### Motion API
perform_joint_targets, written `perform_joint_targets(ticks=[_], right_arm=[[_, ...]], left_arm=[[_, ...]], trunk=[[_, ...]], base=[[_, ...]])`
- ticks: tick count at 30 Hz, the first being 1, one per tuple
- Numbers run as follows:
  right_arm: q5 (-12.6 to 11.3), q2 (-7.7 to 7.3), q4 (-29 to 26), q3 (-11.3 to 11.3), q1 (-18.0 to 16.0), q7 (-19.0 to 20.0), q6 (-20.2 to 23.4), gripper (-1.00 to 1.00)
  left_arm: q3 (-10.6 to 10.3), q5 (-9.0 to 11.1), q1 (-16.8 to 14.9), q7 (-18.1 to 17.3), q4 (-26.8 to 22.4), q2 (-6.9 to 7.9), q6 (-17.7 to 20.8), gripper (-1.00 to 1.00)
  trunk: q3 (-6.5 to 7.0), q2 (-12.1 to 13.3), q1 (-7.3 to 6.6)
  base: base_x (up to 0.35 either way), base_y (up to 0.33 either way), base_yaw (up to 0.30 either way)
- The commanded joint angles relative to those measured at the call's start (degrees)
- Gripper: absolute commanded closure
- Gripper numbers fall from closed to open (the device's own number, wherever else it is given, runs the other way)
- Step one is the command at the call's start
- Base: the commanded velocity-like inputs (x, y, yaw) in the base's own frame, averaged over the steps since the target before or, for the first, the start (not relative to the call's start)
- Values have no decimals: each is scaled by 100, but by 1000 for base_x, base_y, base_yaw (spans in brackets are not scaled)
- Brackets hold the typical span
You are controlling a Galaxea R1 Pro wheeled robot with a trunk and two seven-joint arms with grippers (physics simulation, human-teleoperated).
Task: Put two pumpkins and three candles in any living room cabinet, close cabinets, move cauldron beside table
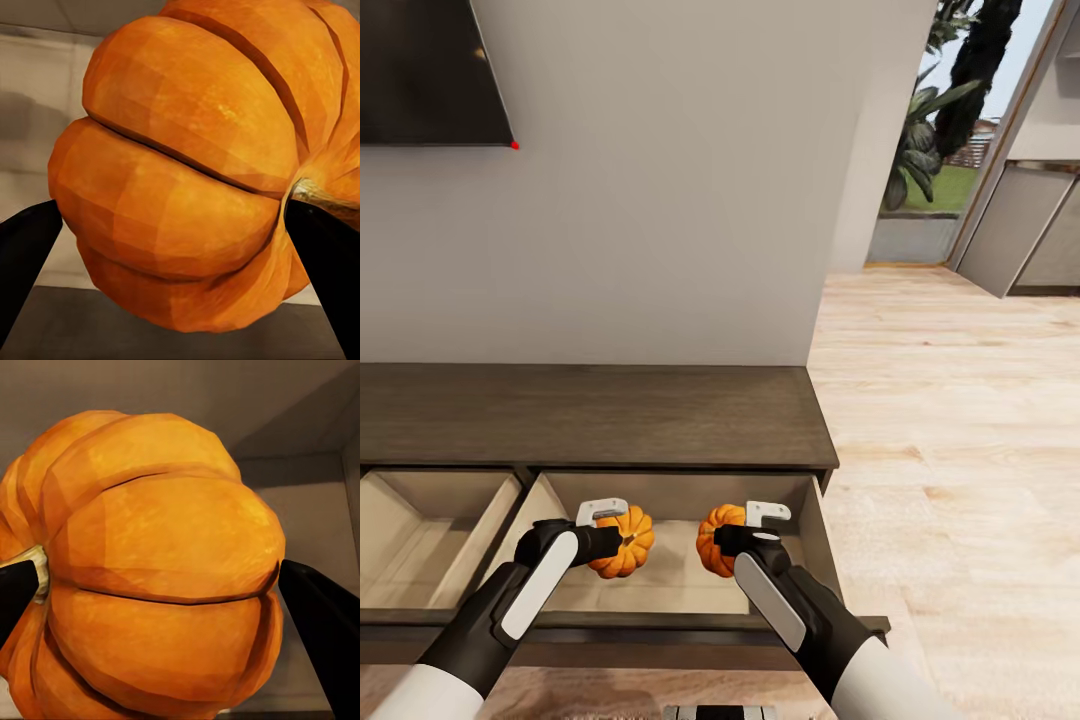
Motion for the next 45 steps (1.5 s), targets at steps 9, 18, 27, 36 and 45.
perform_joint_targets(ticks=[9,18,27,36,45], right_arm=[[-30,-8,-17,14,-6,-36,12,100],[-20,-14,-26,22,-6,-10,-12,100],[-20,-15,-22,22,-6,31,-13,100],[-31,-14,-17,19,-6,31,-12,-100],[-32,-14,-17,18,-6,22,-12,-100]], left_arm=[[-18,53,-3,65,-7,-3,2,100],[-14,63,-5,65,-7,1,3,100],[-6,71,-5,57,-7,6,17,100],[2,73,-7,56,-7,6,21,100],[2,73,-6,56,-7,6,21,100]], trunk=[[-50,-5,3],[-50,-5,3],[-50,-5,3],[-50,-5,3],[-50,-5,3]], base=[[0,0,0],[0,0,0],[0,0,0],[0,0,0],[0,0,0]])
